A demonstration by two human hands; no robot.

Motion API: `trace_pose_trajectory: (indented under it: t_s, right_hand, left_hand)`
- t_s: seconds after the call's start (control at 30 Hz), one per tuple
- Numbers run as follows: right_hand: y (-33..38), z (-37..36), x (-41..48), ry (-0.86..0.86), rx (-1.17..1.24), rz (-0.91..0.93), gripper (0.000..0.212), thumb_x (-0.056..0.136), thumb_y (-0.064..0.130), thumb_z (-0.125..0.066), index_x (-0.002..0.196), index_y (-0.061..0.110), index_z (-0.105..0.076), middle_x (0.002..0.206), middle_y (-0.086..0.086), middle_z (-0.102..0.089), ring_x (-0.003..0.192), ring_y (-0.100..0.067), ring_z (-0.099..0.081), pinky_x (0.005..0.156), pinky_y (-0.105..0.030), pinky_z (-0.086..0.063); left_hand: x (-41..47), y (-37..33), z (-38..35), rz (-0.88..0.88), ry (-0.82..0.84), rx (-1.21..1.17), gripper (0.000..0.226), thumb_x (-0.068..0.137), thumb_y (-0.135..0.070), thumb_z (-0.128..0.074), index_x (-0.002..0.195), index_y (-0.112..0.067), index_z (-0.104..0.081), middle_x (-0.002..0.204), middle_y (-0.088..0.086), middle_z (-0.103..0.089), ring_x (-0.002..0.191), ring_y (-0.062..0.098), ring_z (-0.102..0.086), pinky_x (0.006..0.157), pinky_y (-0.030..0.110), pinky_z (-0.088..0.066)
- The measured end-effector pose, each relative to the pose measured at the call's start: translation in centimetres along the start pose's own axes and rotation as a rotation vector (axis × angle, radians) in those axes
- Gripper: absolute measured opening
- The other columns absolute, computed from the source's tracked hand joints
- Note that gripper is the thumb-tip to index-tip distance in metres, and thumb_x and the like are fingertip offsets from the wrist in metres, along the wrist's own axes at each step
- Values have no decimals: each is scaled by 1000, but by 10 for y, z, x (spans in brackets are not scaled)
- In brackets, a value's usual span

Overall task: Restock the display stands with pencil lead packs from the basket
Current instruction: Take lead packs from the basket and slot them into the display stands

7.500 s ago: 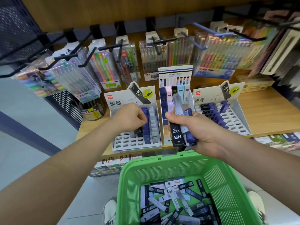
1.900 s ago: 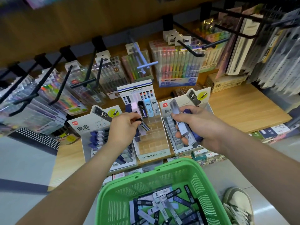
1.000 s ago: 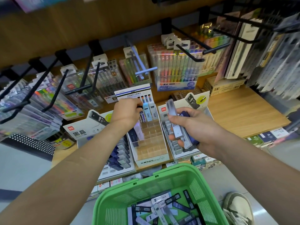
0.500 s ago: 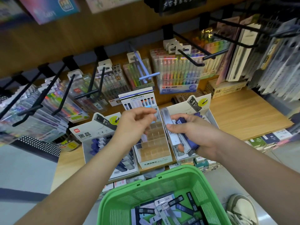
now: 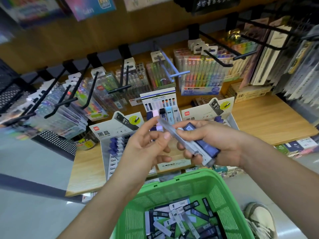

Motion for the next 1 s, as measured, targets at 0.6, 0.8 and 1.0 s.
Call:
trace_pose_trajectory:
  t_s: [0.6, 0.8, 1.0]
  right_hand:
    - [6, -24, 2, -3, -284, 28, 42, 67, 11, -76, 108, 11, -67, 75, -10, -70, 58, -20, -65, 37, -20, -38]
    - [13, -25, 15, -275, -114, 212, 36, 62, 15, -81, 94, 12, -65, 66, -10, -67, 45, -16, -58, 34, -18, -38]
    - [-6, -41, 26, -367, -181, 274, 50, 47, 32, -86, 89, 15, -64, 62, 0, -63, 46, -13, -55, 40, -21, -41]
  left_hand:
    - [-14, -15, 72, -87, -122, 41, 24, 59, -5, -73, 79, -17, -74, 80, 14, -73, 66, 20, -68, 62, 23, -56]
    - [-25, -3, 77, 26, -36, 234, 25, 53, -21, -82, 73, -14, -67, 66, 14, -69, 61, 22, -65, 61, 25, -54]
    - [-42, 20, 54, 58, 59, 318, 35, 66, -14, -85, 91, -20, -60, 70, 12, -71, 57, 15, -63, 59, 26, -49]
Point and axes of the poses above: each hand's wrist, its own x-axis towards the middle knuckle, its own z-axis out of the back of the hand, y = z × x, the point moved 9 cm from there along x, towards the middle knuckle
